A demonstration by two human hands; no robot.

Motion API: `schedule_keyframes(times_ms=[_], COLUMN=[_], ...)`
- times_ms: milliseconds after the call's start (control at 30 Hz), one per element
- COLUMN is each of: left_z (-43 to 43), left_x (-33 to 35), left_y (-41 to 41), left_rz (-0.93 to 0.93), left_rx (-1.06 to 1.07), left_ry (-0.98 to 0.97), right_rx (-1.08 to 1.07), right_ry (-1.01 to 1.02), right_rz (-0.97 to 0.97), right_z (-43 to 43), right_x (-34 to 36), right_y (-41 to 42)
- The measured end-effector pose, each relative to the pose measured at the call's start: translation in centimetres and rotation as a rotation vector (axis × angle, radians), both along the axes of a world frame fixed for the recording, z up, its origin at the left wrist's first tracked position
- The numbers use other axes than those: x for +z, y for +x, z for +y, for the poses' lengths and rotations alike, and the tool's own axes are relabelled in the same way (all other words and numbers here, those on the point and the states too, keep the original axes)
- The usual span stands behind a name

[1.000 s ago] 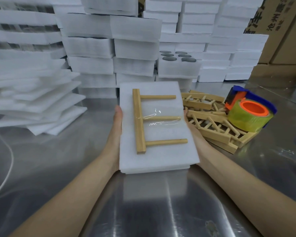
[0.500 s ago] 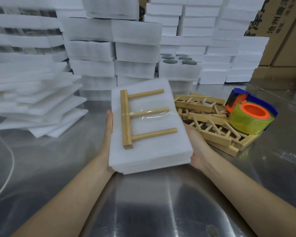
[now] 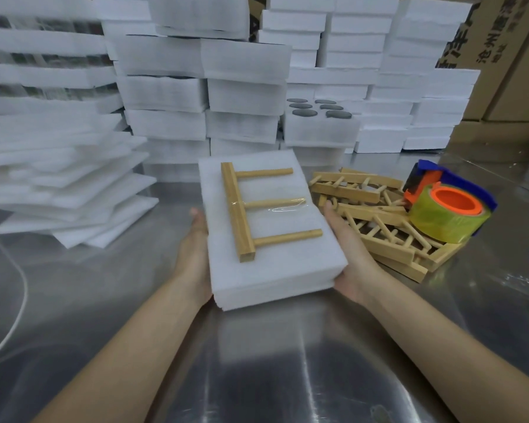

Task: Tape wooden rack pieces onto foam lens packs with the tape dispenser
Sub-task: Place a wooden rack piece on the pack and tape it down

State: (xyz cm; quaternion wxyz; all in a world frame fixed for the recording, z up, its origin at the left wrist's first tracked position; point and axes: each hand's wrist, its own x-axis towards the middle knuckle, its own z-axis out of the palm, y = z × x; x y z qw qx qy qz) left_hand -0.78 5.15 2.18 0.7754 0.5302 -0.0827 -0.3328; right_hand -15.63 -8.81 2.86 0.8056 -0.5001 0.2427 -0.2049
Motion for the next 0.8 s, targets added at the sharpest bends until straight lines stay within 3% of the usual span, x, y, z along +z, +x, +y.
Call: schedule_keyframes(times_ms=[167, 667, 800], left_z=[0.0, -1.1, -1.1], left_x=[1.2, -0.9, -0.7], left_y=[-0.5, 0.7, 1.7], left_rz=[0.049, -0.029, 0.033], left_rx=[-0.333, -0.158, -0.273], left_ry=[-0.064, -0.124, -0.157], right_rx=[0.076, 0.014, 0.032], right_ry=[0.094, 0.245, 0.265], right_rz=[-0.005, -0.116, -0.107], right_z=[0.0, -0.2, 0.0], right_x=[-0.5, -0.7, -0.7], right_y=[0.1, 0.2, 0.1])
